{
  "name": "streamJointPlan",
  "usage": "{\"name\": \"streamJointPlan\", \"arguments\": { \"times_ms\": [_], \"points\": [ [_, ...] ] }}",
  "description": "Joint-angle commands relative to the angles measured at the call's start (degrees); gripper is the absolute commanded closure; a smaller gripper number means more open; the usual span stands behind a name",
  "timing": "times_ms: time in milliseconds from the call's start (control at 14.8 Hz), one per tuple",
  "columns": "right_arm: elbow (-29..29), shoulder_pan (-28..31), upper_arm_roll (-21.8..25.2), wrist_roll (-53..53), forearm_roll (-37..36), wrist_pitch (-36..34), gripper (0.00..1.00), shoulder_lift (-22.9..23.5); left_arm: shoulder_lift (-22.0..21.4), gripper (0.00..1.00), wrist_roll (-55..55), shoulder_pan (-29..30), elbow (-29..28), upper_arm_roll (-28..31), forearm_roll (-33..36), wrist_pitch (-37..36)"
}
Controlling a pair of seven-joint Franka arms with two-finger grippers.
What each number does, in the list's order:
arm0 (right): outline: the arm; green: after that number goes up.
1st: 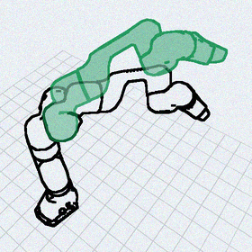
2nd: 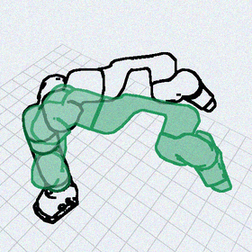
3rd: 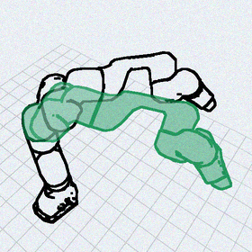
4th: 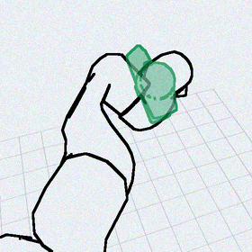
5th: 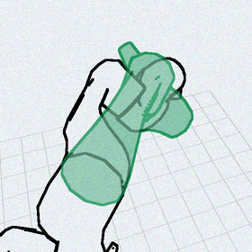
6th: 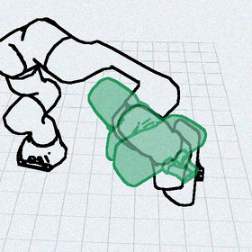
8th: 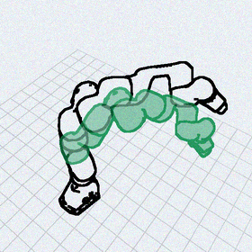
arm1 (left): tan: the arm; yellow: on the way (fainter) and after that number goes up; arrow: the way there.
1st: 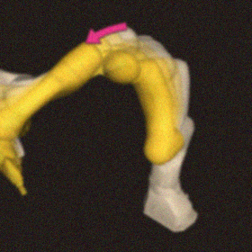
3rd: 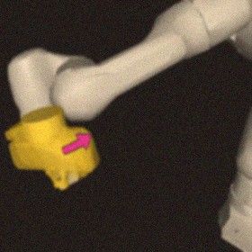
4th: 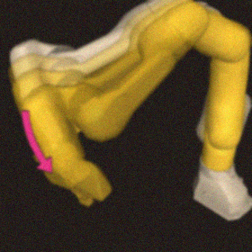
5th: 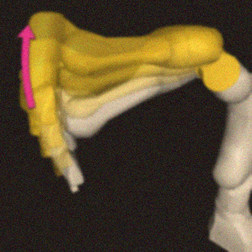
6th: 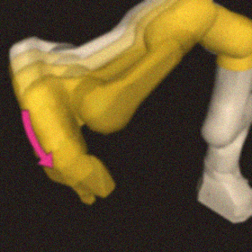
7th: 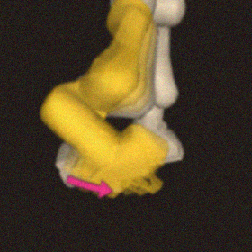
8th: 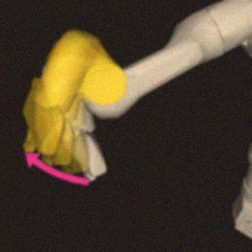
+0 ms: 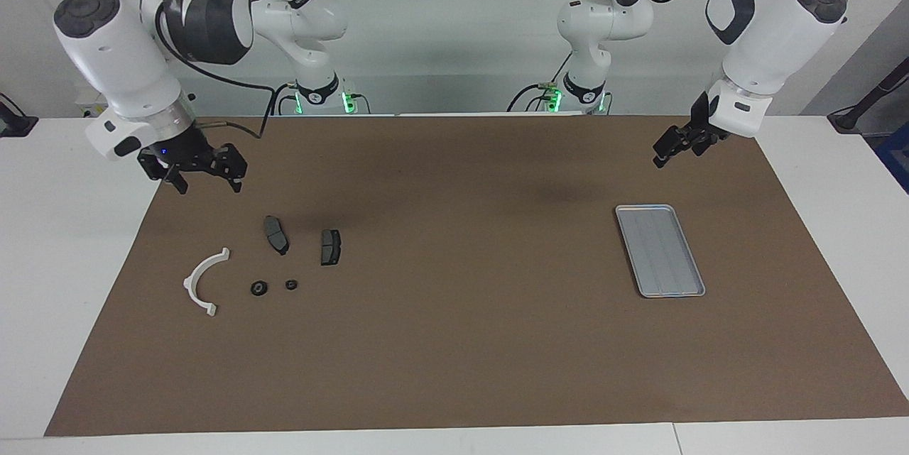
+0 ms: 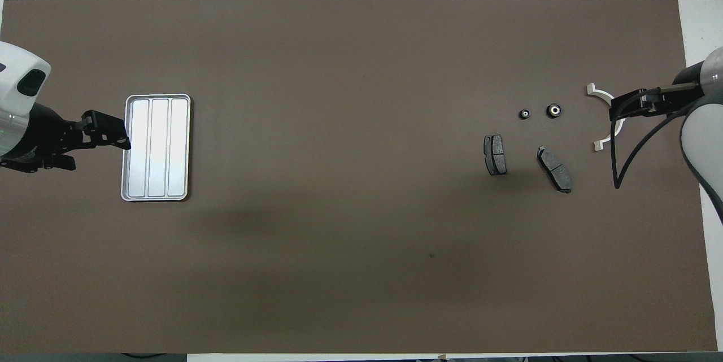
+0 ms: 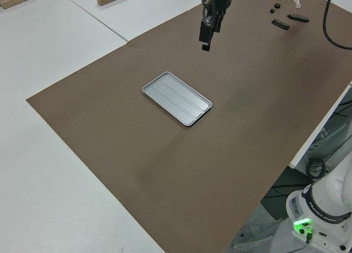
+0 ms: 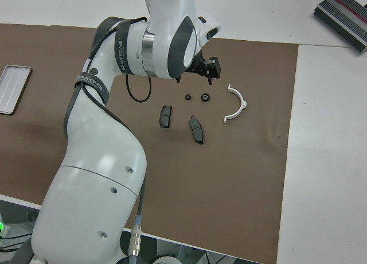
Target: Pick bearing gear from pile to tray
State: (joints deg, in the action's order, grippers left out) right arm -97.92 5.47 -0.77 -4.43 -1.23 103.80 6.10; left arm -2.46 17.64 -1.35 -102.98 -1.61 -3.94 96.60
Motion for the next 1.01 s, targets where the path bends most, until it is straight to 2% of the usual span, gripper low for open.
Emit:
{"name": "streamJointPlan", "arguments": {
  "times_ms": [0, 337, 943],
  "points": [
    [0.8, 1.2, -0.5, -1.3, 0.3, 3.2, 0.0, 4.2, -0.9, 0.0, -0.2, 0.2, -0.4, -0.1, -0.3, 0.3],
    [0.9, 1.0, -0.5, -1.3, -0.3, 10.6, 0.0, 11.2, -0.9, 0.0, -0.2, 0.3, -0.4, -0.1, -0.3, 0.3],
    [0.3, 0.4, -0.5, -1.4, -0.4, 19.7, 0.0, 18.9, -0.9, 0.0, -0.2, 0.3, -0.4, -0.1, -0.3, 0.3]
  ]
}}
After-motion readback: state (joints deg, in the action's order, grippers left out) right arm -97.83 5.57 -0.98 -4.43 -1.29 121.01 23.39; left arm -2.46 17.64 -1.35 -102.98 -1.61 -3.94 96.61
